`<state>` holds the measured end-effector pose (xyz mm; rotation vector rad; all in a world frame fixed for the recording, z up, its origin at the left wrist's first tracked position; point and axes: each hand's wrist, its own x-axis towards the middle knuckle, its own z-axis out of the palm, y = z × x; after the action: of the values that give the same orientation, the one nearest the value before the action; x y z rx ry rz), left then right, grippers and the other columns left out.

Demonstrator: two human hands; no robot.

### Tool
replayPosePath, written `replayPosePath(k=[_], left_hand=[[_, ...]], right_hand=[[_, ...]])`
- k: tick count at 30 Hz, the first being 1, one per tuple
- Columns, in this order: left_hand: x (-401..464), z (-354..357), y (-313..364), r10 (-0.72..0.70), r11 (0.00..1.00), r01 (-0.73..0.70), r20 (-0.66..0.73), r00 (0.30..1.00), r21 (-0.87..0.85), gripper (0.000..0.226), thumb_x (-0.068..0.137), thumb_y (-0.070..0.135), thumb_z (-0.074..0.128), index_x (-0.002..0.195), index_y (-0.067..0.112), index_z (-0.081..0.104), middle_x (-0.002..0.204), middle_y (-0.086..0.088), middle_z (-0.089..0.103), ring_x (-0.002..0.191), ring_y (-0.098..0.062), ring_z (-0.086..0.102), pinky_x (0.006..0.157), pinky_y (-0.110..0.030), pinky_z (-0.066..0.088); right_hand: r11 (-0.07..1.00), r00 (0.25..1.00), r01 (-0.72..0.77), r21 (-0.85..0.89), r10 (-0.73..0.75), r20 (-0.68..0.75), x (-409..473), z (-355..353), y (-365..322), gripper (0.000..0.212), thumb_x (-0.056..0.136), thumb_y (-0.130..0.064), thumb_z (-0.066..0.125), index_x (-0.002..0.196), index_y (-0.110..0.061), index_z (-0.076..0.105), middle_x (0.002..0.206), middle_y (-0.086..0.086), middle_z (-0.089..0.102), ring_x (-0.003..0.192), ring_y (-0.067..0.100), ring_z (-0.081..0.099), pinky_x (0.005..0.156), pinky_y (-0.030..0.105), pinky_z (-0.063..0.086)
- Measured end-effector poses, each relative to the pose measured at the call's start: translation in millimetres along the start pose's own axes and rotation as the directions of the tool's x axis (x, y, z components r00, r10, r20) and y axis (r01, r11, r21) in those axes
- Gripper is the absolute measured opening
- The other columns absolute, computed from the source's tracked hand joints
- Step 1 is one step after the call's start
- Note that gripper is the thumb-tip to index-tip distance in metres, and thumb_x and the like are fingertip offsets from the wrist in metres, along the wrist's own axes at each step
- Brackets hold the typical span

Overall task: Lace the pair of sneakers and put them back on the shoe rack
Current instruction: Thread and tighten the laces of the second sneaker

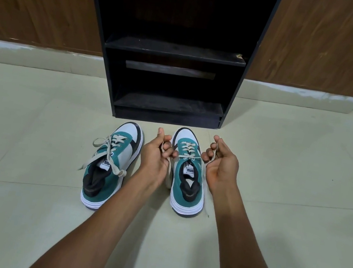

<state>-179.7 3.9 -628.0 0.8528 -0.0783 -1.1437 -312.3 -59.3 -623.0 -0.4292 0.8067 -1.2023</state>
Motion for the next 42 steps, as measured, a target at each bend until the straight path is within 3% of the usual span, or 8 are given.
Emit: replayPosePath(k=[11,31,36,40,42], left_hand=[[14.4,-6.5,-0.7,0.037,0.991,-0.023,-0.107,0.994,0.132,0.037,0.103,0.026,0.056,0.074,0.003,0.059,0.042,0.005,0.038,0.035,-0.008,0.029,0.042,-0.026,0.043],[13.3,1.7,3.8,0.078,0.946,-0.027,-0.147,0.986,0.322,0.038,0.102,0.022,0.059,0.069,0.002,0.056,0.037,0.005,0.048,0.030,-0.007,0.036,0.045,-0.027,0.037],[11.6,-4.5,4.6,0.070,0.955,-0.042,-0.088,0.994,0.292,0.038,0.096,0.006,0.057,0.059,0.004,0.052,0.041,-0.001,0.043,0.034,-0.012,0.034,0.054,-0.033,0.045],[3.3,-14.4,10.3,0.047,0.912,-0.028,-0.037,0.998,0.409,0.042,0.093,0.013,0.059,0.051,0.007,0.056,0.048,-0.007,0.054,0.051,-0.023,0.062,0.077,-0.039,0.058],[0.9,-19.4,13.2,0.080,0.847,-0.053,-0.027,0.996,0.529,0.036,0.094,0.019,0.060,0.062,0.004,0.067,0.056,-0.009,0.066,0.064,-0.026,0.068,0.083,-0.040,0.059]], right_hand=[[0.988,0.996,-0.009,-0.151,-0.003,-0.084,19.9,-16.0,-6.2,0.013,0.097,-0.004,0.055,0.095,-0.002,0.068,0.060,0.000,0.041,0.039,0.009,0.029,0.038,0.022,0.026],[0.993,0.985,-0.012,-0.120,-0.009,-0.173,17.8,-22.3,-1.8,0.011,0.093,-0.002,0.059,0.097,-0.002,0.069,0.055,-0.002,0.043,0.033,0.008,0.028,0.033,0.021,0.024],[0.999,0.985,-0.032,-0.026,0.027,-0.171,12.3,-21.3,-0.3,0.007,0.090,-0.004,0.060,0.090,-0.004,0.068,0.057,0.001,0.049,0.036,0.010,0.031,0.035,0.020,0.026],[1.000,0.995,0.004,0.012,-0.002,-0.101,4.4,-26.6,-6.4,0.017,0.088,-0.006,0.054,0.071,-0.004,0.058,0.064,0.011,0.054,0.046,0.020,0.045,0.047,0.026,0.042],[0.997,0.996,0.040,-0.070,-0.046,-0.082,2.8,-33.1,-13.1,0.022,0.089,-0.008,0.054,0.066,-0.006,0.054,0.066,0.014,0.060,0.051,0.026,0.054,0.058,0.033,0.053]])
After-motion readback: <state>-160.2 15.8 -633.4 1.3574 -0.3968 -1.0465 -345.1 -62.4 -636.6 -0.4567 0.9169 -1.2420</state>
